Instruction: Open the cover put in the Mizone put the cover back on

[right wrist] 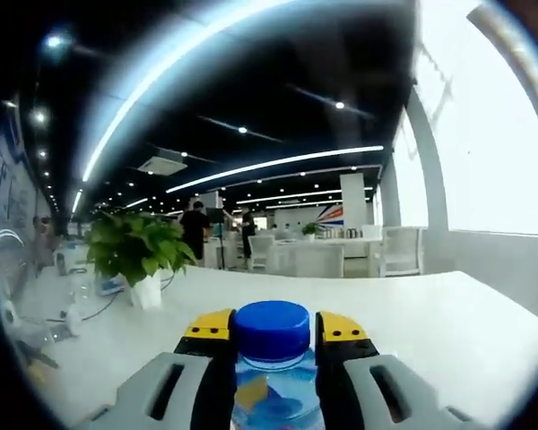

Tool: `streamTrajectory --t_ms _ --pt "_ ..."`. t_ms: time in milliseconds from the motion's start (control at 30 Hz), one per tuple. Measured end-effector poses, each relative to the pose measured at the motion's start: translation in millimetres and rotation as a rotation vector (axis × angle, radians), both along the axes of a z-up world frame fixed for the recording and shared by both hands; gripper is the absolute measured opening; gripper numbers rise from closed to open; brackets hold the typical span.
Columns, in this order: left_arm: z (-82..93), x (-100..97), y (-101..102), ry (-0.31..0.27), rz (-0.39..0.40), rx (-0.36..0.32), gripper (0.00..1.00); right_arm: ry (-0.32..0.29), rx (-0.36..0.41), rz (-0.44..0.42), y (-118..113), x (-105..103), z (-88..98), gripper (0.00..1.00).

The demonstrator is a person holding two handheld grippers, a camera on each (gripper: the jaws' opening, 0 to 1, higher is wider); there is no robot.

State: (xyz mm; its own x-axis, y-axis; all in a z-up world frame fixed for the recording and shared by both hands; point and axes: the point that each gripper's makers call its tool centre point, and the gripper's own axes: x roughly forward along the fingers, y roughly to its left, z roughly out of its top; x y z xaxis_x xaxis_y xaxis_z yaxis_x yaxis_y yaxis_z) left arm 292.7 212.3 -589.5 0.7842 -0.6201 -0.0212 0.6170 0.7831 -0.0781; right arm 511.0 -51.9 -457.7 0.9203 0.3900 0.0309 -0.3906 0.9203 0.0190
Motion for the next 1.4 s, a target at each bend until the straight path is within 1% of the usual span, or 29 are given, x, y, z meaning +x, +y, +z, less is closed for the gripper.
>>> streamTrajectory --t_ms 67,167,233,267,300,333,367,400,433,467,500,533,600,667,700,800,900,1033,1067,1100,1233,1333,1400 --pt "0.2 0.3 0 0.002 0.001 -0.004 0.3 0.013 0.009 -0.005 -1 0 0.3 0.27" --pt "-0.2 1.1 2 0.005 0.005 -0.007 0.29 0.019 0.002 -0.003 -2 4 0.1 0.28" --pt "0.1 1.1 2 0.003 0.006 -0.007 0.29 0.025 -0.013 0.005 0 5 -0.9 0.3" --pt "0.0 1.0 2 0.003 0.006 -0.006 0.29 0.051 -0.023 -0.002 0 7 -5.4 0.33" --pt "-0.3 1.0 2 0.003 0.006 -0.004 0.29 0.066 -0.031 0.001 3 5 -9.4 0.36" --pt "-0.3 1.0 2 0.002 0.007 -0.003 0.29 0.072 -0.047 -0.004 5 5 -11.1 0.36" --pt "-0.3 0.9 2 0.002 0.007 -0.003 0.29 0.08 -0.023 -0.04 -1 7 -8.2 0.35" --pt "-0.6 0.9 2 0.002 0.006 -0.001 0.29 0.064 0.01 -0.046 -1 6 -1.7 0.29" --pt "-1.8 1.1 2 0.003 0.007 0.006 0.29 0.067 -0.068 -0.014 1 3 -4.8 0.27" --pt "-2.9 1.4 2 0.005 0.009 0.013 0.28 0.042 -0.077 -0.043 0 7 0.2 0.25" --pt "-3.3 1.6 2 0.006 0.01 0.014 0.28 0.053 -0.076 -0.038 2 7 -1.3 0.25" --pt "-2.9 1.5 2 0.007 0.009 0.01 0.28 0.051 -0.085 -0.04 2 7 -1.3 0.25" --pt "-2.0 1.4 2 0.008 0.008 -0.001 0.28 0.06 -0.078 -0.04 -2 9 -2.1 0.25" --pt "-2.0 1.5 3 0.009 0.009 -0.003 0.28 0.053 -0.065 -0.028 -4 9 -2.6 0.24" --pt "-2.0 1.5 3 0.009 0.009 -0.002 0.28 0.051 -0.074 -0.029 1 7 -2.4 0.24" --pt "-2.3 1.6 2 0.009 0.01 0.001 0.28 0.047 -0.077 -0.049 0 8 -2.1 0.24" --pt "-2.2 1.9 3 0.009 0.014 -0.001 0.28 0.04 -0.062 -0.049 -2 6 -1.7 0.23" --pt "-3.0 2.4 4 0.013 0.015 0.0 0.28 0.039 -0.064 -0.043 -1 7 -1.1 0.23" --pt "-3.4 2.4 4 0.014 0.015 0.002 0.27 0.037 -0.074 -0.038 -1 7 -0.7 0.23" --pt "-3.5 2.4 4 0.015 0.015 0.003 0.27 0.044 -0.063 -0.036 0 7 -1.1 0.23" --pt "-3.6 2.2 3 0.012 0.015 0.008 0.27 0.044 -0.067 -0.017 3 5 -1.2 0.23" --pt "-5.0 2.4 3 0.011 0.016 0.022 0.27 0.042 -0.081 0.003 7 3 -0.5 0.23" --pt "-4.6 2.0 3 0.01 0.012 0.02 0.27 0.039 -0.088 0.007 10 2 0.0 0.23"
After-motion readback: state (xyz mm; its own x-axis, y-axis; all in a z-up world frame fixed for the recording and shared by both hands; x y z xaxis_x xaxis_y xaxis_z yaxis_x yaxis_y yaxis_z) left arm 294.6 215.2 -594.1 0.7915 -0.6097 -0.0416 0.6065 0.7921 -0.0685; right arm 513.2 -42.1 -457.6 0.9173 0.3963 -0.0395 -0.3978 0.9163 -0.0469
